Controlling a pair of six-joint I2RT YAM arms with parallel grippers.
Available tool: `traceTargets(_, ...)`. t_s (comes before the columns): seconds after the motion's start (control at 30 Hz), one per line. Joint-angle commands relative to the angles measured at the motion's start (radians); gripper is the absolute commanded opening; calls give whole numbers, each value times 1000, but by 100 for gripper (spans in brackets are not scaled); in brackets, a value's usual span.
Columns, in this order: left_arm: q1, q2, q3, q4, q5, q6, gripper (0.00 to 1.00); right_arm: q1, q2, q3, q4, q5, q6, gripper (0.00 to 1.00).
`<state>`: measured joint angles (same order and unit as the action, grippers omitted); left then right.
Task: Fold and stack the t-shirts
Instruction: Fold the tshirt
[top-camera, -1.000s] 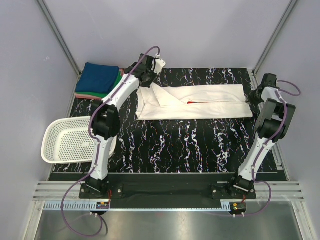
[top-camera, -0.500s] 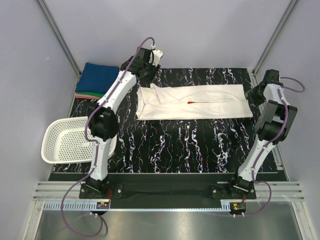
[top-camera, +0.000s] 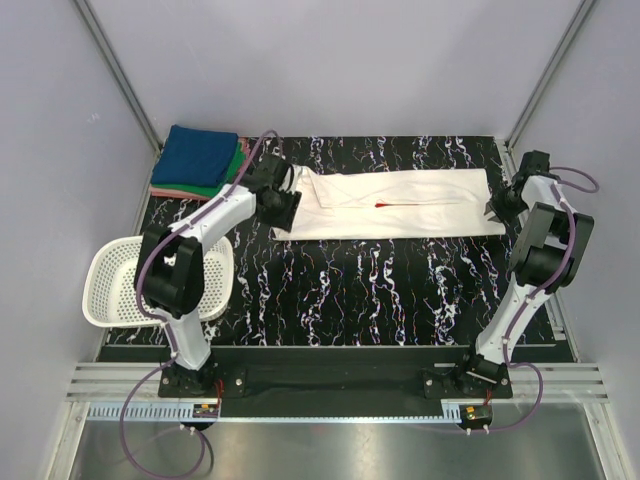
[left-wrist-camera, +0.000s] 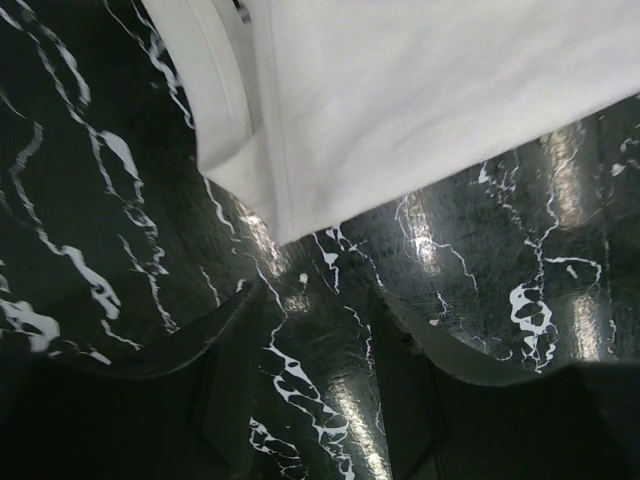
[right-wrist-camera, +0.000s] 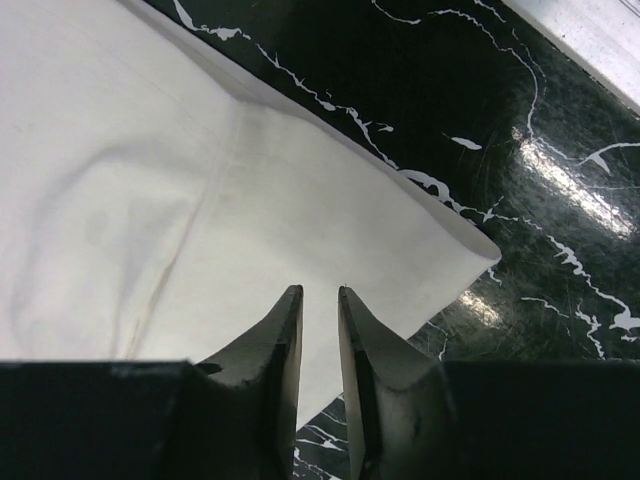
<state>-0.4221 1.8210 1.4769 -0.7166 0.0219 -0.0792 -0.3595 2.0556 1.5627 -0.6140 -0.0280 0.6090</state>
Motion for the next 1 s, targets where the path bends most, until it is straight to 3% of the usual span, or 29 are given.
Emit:
traceTargets(0.0, -21, -45, -73, 112, -4, -89, 50, 5, 8, -19, 26, -6, -9, 27)
traceTargets(0.5, -17, -35, -156, 181, -79, -168, 50, 5, 8, -69, -1, 83, -29, 28)
traceTargets(0.63, -7, -69, -176, 221, -28, -218, 55, 5, -21, -76, -13, 91, -28, 29)
traceTargets(0.73, 2, -60, -175, 252, 62, -251, 55, 5, -83, -101, -7, 53, -40, 31)
traceTargets(0.97, 2, -31, -204, 293, 10, -268, 57, 7, -95, -63, 14, -58, -86, 34)
